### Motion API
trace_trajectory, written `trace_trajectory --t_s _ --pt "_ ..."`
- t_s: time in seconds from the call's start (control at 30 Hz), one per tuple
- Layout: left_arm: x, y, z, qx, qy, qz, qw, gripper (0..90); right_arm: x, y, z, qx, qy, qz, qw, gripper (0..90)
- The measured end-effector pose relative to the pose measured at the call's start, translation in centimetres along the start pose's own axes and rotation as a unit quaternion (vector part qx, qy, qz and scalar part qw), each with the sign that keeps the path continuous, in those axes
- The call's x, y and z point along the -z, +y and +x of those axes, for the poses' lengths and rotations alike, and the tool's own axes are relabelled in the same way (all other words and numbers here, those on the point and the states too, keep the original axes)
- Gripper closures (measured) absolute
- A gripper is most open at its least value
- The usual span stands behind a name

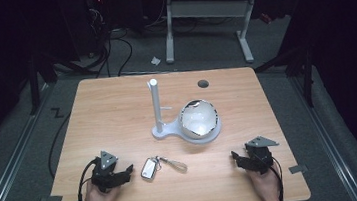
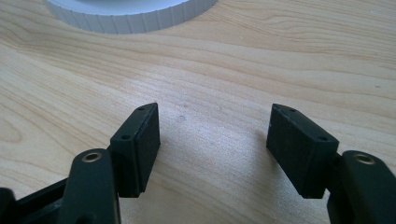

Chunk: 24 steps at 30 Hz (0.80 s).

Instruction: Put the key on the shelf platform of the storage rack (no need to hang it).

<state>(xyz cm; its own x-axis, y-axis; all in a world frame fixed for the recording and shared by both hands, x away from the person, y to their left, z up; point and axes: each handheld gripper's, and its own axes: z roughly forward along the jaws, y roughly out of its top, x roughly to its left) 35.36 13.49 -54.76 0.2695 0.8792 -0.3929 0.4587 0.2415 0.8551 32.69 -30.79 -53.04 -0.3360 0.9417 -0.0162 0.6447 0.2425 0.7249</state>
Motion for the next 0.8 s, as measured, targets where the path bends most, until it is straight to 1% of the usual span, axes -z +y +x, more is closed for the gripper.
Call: trace_trajectory --t_s 0.33,0.43,0.5,0.57,0.8 --pt "0.03 0.02 -0.01 0.001 -0.008 0.002 1.0 27.3 0.01 0.0 0.04 -0.001 0.0 0.001 1.0 34.5" --pt "0.03 0.04 0.0 0.003 -0.007 0.001 1.0 27.5 0.01 0.0 0.03 -0.001 0.0 0.001 1.0 34.5" --pt "0.03 0.09 0.02 0.006 -0.002 -0.001 1.0 30.2 0.01 0.0 0.03 -0.001 0.001 0.0 1.0 34.5" --pt "0.02 0.08 0.0 0.006 0.0 -0.002 1.0 30.2 0.01 0.0 0.03 -0.002 0.002 0.0 1.0 34.6" --pt "0.16 0.07 0.05 0.005 -0.001 -0.004 1.0 32.3 0.01 0.0 0.04 -0.002 0.001 0.0 1.0 34.5"
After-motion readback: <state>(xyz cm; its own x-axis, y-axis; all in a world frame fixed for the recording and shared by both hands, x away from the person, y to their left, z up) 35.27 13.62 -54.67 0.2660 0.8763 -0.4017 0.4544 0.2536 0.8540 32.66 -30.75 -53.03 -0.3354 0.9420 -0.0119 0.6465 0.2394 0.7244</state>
